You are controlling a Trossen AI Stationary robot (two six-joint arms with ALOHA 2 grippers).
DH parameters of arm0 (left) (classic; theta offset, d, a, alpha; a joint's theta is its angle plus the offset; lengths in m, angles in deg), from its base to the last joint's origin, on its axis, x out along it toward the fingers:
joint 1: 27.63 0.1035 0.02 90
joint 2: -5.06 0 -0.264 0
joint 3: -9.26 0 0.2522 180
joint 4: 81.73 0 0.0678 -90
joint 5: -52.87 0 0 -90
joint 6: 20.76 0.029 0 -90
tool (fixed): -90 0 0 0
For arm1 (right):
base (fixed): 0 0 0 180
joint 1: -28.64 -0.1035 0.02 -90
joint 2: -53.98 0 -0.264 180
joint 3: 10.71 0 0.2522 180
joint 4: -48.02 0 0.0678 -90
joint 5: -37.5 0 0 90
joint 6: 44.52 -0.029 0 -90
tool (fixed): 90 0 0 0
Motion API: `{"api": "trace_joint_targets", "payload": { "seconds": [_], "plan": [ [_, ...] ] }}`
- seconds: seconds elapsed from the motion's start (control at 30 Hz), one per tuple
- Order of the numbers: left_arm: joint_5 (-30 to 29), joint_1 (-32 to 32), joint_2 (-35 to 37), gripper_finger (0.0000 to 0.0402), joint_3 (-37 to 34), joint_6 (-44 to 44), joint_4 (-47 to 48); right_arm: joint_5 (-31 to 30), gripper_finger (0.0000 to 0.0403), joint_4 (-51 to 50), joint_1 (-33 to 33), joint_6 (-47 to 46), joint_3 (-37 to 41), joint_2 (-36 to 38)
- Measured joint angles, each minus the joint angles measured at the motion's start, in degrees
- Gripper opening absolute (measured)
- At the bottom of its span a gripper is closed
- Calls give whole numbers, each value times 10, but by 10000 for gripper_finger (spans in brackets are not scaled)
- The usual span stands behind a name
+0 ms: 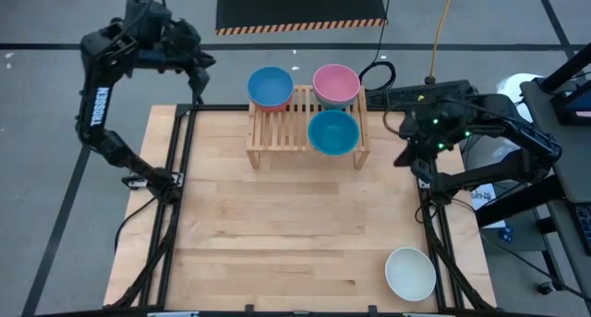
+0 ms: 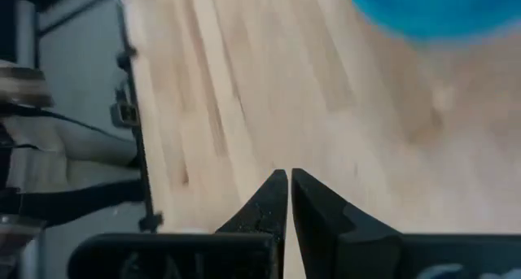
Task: Place and stack bowls onto a shelf
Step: Put the white bowl on the shelf
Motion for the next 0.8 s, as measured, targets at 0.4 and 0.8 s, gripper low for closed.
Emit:
{"api": "trace_joint_targets", "payload": {
  "seconds": [0.4, 0.8],
  "plan": [
    [-7, -1, 40, 56, 0, 4, 44, 83, 40, -30, -6, -162, 63, -26],
    [-7, -37, 47, 56, 0, 3, 43, 180, 90, -26, -90, -163, 240, -26]
  ]
}}
